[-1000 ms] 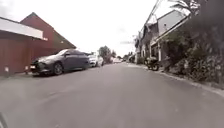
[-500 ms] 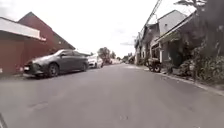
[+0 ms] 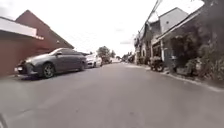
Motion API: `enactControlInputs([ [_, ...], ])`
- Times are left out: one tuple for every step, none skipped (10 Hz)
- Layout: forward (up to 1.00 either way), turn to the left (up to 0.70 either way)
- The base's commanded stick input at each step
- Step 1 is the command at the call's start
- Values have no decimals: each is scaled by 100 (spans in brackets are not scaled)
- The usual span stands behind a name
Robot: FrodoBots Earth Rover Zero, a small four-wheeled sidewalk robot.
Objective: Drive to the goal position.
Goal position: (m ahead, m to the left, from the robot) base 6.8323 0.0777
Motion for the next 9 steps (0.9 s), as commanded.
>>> enactControlInputs([
  [70, -16],
  [70, 0],
  [70, 0],
  [70, 0],
  [70, 0],
  [70, 0],
  [70, 0],
  [70, 0],
  [70, 0],
])
